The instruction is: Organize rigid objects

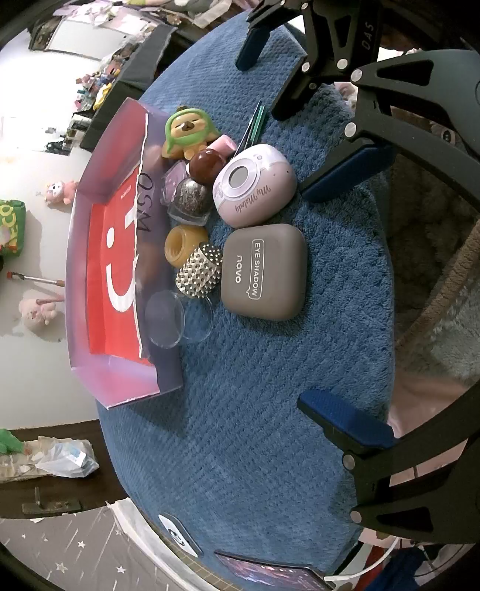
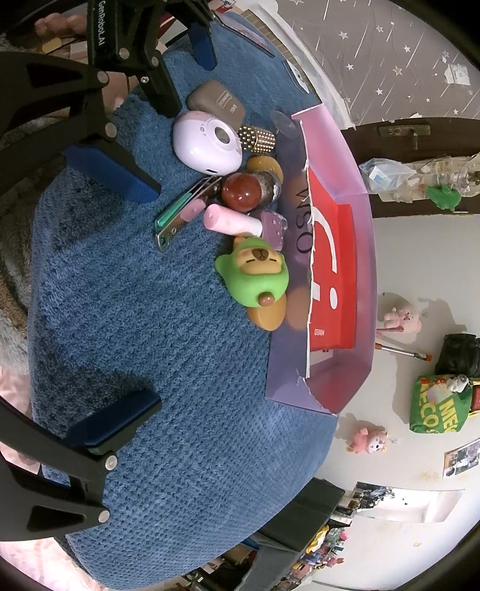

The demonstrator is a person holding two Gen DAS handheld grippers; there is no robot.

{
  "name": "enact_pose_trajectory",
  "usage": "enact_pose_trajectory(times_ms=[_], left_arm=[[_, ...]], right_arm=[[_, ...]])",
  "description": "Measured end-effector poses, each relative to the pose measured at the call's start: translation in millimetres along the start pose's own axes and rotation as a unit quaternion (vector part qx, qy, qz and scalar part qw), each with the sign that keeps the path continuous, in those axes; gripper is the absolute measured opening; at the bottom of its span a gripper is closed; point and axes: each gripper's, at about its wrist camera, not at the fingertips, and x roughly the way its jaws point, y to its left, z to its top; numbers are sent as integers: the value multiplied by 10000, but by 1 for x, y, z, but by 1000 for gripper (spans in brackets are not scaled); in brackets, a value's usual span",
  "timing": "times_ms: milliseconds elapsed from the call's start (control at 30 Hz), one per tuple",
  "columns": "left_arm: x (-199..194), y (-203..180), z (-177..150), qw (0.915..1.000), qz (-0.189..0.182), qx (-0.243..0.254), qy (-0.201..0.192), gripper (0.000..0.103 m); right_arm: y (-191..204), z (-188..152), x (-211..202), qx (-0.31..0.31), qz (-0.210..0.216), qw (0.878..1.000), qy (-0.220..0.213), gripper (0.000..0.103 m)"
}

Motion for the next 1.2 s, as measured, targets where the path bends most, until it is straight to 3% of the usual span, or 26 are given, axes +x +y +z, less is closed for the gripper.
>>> enact_pose_trajectory(times_ms=[1200], left_arm=[[1, 1, 1, 10000, 2, 2, 4, 103]], right_arm=[[2, 1, -1, -33, 18, 10000, 26, 103]])
